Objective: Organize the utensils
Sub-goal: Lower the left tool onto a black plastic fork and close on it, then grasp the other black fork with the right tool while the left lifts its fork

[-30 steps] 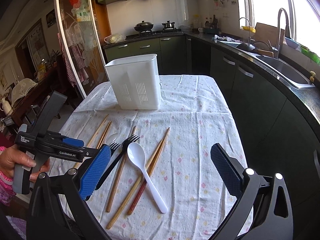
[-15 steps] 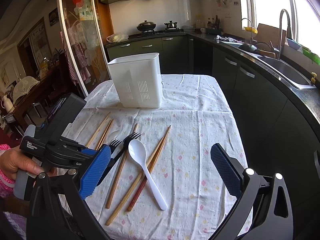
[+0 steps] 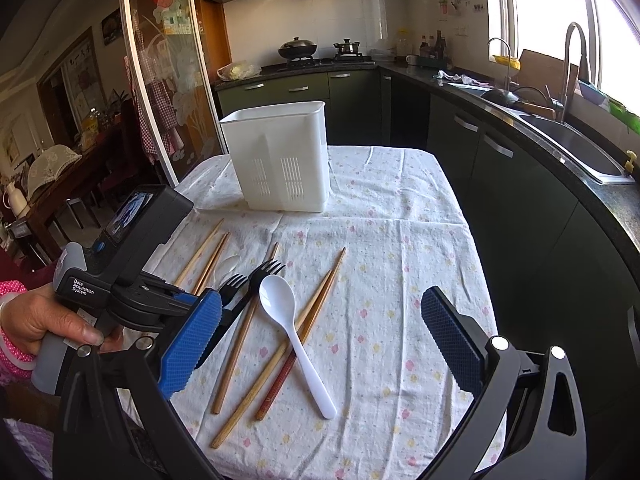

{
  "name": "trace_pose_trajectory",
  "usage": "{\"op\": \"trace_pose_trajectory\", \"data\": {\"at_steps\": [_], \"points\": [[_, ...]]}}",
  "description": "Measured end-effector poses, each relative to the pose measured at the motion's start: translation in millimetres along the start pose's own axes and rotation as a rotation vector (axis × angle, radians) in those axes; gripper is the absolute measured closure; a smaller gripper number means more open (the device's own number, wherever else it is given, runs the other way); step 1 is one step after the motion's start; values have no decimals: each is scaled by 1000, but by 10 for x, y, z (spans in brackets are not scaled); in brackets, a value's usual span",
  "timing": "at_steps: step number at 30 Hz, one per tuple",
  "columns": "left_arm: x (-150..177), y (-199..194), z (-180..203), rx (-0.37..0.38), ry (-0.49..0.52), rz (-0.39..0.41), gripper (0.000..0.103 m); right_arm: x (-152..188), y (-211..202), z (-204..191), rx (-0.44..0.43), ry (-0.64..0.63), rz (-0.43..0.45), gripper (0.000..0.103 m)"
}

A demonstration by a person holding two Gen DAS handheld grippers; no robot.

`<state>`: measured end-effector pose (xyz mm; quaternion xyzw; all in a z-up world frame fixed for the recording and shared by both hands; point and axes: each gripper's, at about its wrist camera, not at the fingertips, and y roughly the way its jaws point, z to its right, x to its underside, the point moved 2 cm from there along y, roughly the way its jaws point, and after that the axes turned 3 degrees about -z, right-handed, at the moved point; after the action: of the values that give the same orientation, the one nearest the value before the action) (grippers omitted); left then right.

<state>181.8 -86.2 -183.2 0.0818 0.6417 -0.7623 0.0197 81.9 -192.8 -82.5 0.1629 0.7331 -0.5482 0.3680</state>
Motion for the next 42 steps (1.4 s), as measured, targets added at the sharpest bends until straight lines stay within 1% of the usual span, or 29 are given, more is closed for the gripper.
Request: {"op": "trace_pose_trajectory", "data": {"at_steps": [4,6,7,10,14,17,20,21,23,24,25,28,33,36,39,42], "points": [[-35,6,-7,10,7,1,90,-29,44,-12,-4,-4,-15,4],[-34,-12,-55,22,-2,3,90,-49,94,-37,-29,-5,-33,4],[-31,-25,-78,28,-8,7,94,-65,125,-53,-47,-6,-45,4],[-34,-56,-136,62,-21,8,95,-110,230,-123,-76,-14,-80,4],[-20,-93,-210,57,-22,22,95,-197,374,-214,-107,-17,-116,4],[3,-126,-270,48,-23,29,95,-271,525,-305,-160,-12,-171,4],[31,-223,-331,50,-24,51,95,-356,780,-378,-208,-6,-259,5],[42,-268,-355,44,-22,61,95,-377,886,-387,-214,2,-282,7],[60,-347,-398,30,-22,79,95,-420,1108,-353,-227,42,-338,16],[72,-377,-417,25,-21,84,95,-424,1215,-328,-233,62,-367,26],[86,-403,-436,21,-20,87,95,-429,1314,-308,-237,79,-392,31],[130,-436,-475,16,-13,87,95,-406,1547,-291,-237,101,-460,36],[146,-415,-455,12,1,85,95,-406,1757,-312,-254,127,-493,44],[137,-410,-419,6,11,88,95,-423,1881,-354,-236,129,-509,44],[130,-429,-378,-5,24,98,95,-417,2020,-393,-227,128,-546,45],[132,-453,-367,-8,30,103,95,-387,2103,-449,-206,104,-567,49]]}}
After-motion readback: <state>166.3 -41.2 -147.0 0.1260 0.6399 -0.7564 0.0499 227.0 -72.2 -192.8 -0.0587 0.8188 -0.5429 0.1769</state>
